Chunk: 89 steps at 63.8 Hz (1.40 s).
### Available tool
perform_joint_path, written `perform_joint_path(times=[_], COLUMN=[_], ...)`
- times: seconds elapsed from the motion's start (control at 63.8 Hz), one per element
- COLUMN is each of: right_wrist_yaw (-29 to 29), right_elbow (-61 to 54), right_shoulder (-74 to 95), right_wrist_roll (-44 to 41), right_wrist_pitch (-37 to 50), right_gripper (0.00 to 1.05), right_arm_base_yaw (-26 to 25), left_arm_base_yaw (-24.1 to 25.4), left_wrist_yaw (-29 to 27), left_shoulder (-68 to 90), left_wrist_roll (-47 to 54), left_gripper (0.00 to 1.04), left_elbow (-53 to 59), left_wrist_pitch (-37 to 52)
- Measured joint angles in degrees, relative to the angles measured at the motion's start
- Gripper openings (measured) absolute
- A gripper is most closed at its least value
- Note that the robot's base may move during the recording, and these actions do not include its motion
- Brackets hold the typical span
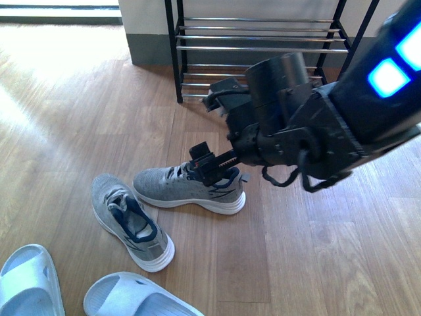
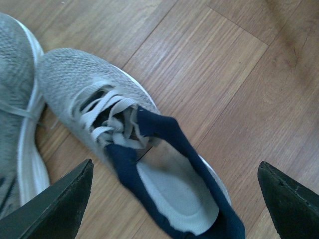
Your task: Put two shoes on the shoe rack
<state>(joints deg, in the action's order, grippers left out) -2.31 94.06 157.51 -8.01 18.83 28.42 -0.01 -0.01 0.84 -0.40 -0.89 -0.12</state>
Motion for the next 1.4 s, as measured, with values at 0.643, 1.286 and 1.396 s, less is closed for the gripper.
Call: perform_joint_path(times=[0.643, 1.286, 1.396], right_wrist_yaw=[-1.6, -6.82, -7.37], right_elbow=[21.68, 19.85, 16.63], right_shoulder=[14.32, 14.62, 13.18], right_wrist_roll=[-15.45, -16.17, -14.62], right_wrist_pitch=[-18.88, -19.19, -15.47], right_gripper=[0.96, 0.03, 0.02], right_arm_base_yaw=[-4.72, -3.56, -3.82], left_arm_base_yaw=[0.0, 0.0, 0.0], left_wrist_yaw=[0.0, -0.02, -0.02], left_shoulder=[0.0, 0.0, 0.0], left_wrist_roll=[0.0, 0.0, 0.0], left_gripper=[0.95, 0.95, 0.95], left_elbow=[0.0, 0.0, 0.0], left_wrist_pitch=[0.0, 0.0, 0.02])
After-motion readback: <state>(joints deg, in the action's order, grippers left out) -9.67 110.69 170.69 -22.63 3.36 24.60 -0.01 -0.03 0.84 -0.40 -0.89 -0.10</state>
